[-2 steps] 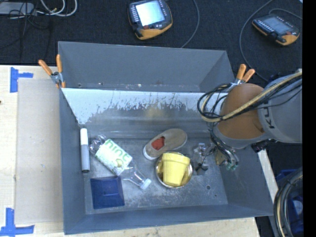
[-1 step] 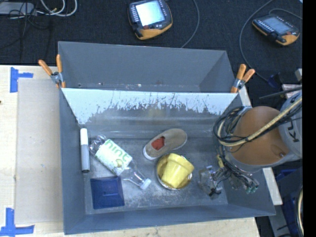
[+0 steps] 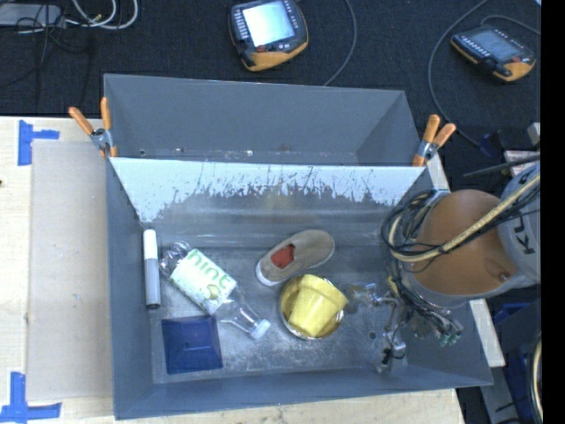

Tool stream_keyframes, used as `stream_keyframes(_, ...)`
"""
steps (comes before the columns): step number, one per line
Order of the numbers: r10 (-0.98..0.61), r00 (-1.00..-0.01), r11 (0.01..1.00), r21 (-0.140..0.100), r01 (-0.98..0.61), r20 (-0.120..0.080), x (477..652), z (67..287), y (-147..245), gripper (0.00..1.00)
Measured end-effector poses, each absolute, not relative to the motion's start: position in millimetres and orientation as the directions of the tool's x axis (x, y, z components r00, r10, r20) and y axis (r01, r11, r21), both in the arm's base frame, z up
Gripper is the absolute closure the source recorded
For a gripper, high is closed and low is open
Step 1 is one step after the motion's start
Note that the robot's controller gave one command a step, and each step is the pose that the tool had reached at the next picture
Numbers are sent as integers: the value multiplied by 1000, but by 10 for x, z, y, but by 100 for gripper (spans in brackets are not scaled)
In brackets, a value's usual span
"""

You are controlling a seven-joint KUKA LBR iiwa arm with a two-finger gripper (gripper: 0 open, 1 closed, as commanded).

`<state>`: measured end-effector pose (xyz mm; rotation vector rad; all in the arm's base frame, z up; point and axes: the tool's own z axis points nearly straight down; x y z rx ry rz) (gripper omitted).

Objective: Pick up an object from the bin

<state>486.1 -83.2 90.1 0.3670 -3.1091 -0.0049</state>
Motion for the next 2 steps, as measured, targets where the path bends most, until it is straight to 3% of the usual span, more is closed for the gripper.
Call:
stream_keyframes(1,-266,-964,964,7,-266,2,5205,1686,100,0)
stream_keyframes(2,-314,-950,950,8,-313,5,4979,1563,169,0)
